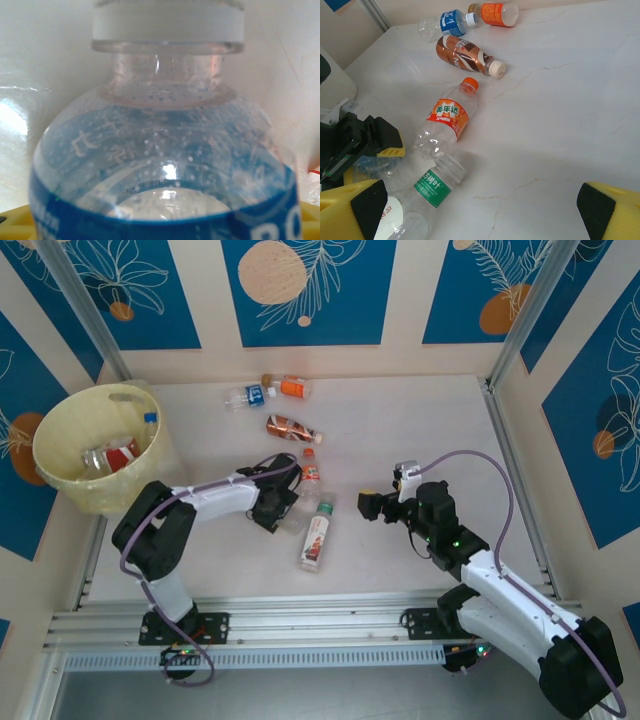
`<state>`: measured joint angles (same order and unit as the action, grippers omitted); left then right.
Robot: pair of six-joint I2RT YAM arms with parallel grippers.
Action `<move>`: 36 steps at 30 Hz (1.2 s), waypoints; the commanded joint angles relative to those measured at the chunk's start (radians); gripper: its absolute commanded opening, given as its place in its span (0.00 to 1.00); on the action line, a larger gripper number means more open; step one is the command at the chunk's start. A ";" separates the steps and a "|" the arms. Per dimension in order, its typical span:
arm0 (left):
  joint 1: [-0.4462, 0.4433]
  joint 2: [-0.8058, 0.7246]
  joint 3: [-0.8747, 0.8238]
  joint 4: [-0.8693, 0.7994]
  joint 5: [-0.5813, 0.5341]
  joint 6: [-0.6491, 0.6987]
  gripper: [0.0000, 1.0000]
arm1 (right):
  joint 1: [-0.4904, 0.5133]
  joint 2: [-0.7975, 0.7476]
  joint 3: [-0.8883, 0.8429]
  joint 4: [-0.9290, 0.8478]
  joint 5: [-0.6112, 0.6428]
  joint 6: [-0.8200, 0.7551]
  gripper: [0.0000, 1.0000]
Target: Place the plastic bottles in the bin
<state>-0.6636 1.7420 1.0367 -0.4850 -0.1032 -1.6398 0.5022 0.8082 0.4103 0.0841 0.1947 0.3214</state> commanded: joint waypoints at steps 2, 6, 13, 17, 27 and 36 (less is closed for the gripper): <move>0.040 -0.012 -0.036 0.001 -0.053 -0.018 0.63 | -0.004 0.019 0.044 0.000 0.030 0.028 1.00; 0.042 -0.056 -0.050 0.004 -0.122 0.025 0.54 | -0.005 0.050 0.063 0.004 0.024 0.044 1.00; 0.042 -0.142 -0.087 0.110 -0.194 0.199 0.42 | -0.004 0.111 0.092 0.032 0.026 0.065 1.00; 0.040 -0.214 -0.104 0.147 -0.258 0.338 0.31 | -0.004 0.157 0.123 0.033 0.068 0.080 1.00; 0.042 -0.409 -0.172 0.274 -0.301 0.762 0.06 | -0.004 0.241 0.209 0.035 0.055 0.031 1.00; 0.043 -0.467 -0.115 0.319 -0.143 0.994 0.00 | 0.005 0.252 0.248 0.043 0.008 -0.008 1.00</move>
<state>-0.6281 1.2984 0.8837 -0.2108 -0.3180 -0.7715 0.5018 1.0531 0.6266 0.1078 0.2295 0.3408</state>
